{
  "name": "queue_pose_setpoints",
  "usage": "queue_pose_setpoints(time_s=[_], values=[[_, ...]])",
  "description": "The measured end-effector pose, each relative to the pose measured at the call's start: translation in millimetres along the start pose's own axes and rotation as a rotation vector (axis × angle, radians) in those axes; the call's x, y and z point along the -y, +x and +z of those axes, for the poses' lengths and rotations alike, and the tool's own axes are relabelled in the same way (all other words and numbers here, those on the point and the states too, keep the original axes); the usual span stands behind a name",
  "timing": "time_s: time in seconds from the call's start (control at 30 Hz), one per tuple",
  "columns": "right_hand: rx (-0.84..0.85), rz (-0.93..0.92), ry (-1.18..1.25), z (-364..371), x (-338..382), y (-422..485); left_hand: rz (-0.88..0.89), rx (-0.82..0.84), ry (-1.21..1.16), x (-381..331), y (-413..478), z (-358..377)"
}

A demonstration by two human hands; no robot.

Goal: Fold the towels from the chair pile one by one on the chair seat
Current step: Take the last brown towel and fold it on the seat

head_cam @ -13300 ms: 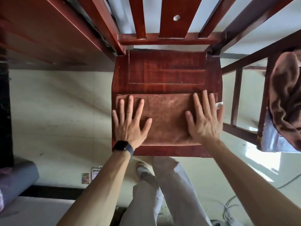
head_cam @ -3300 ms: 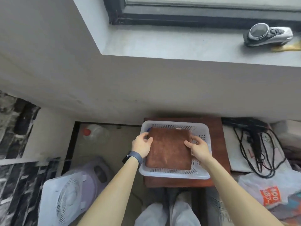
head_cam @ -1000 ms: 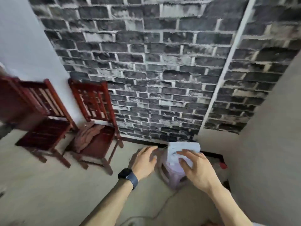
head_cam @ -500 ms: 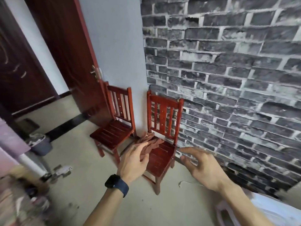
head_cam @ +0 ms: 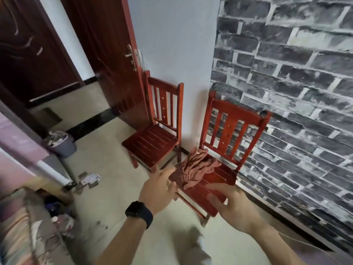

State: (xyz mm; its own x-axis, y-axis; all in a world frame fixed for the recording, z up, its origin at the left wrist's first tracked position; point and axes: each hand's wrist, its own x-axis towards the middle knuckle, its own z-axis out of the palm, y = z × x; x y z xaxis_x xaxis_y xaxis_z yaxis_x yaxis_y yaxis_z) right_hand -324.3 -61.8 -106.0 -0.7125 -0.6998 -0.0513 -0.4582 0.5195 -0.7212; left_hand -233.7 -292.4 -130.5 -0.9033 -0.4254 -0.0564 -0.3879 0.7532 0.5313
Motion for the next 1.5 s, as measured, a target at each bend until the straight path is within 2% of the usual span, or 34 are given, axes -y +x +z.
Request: queue_pose_setpoints(time_s=[0.2, 0.37, 0.5, 0.7, 0.97, 1.13, 1.23, 1.33, 1.5], values=[[0.068, 0.184, 0.086, 53.0, -63.7, 122.7, -0.137, 0.157, 0.055, 75.6, 97.1, 33.5], [0.217, 0.331, 0.128, 105.6, -109.6, 206.0, -0.216, 0.313, 0.102, 123.0, 165.9, 59.5], [0.323, 0.468, 0.111, 154.9, -146.0, 254.7, -0.208, 0.407, 0.154, 157.1, 219.5, 87.9], [0.428, 0.666, 0.09, 240.9, -203.4, 327.4, -0.101, 0.574, 0.39, 238.2, 316.0, 157.0], [0.359, 0.893, 0.084, 349.4, -268.3, 404.4, 0.03, 0.739, 0.551, 358.3, 433.6, 237.0], [0.203, 1.193, -0.178, 394.7, -279.0, 428.3, 0.081, 0.794, 0.586, 414.7, 478.0, 263.5], [0.153, 1.209, -0.316, 413.7, -279.5, 431.3, 0.119, 0.841, 0.603, 441.7, 489.1, 270.3], [0.193, 1.153, -0.401, 423.4, -281.6, 428.1, 0.154, 0.846, 0.592, 454.0, 488.1, 268.5], [0.183, 1.15, -0.221, 415.6, -274.1, 432.6, 0.146, 0.932, 0.628, 449.4, 495.9, 263.1]])
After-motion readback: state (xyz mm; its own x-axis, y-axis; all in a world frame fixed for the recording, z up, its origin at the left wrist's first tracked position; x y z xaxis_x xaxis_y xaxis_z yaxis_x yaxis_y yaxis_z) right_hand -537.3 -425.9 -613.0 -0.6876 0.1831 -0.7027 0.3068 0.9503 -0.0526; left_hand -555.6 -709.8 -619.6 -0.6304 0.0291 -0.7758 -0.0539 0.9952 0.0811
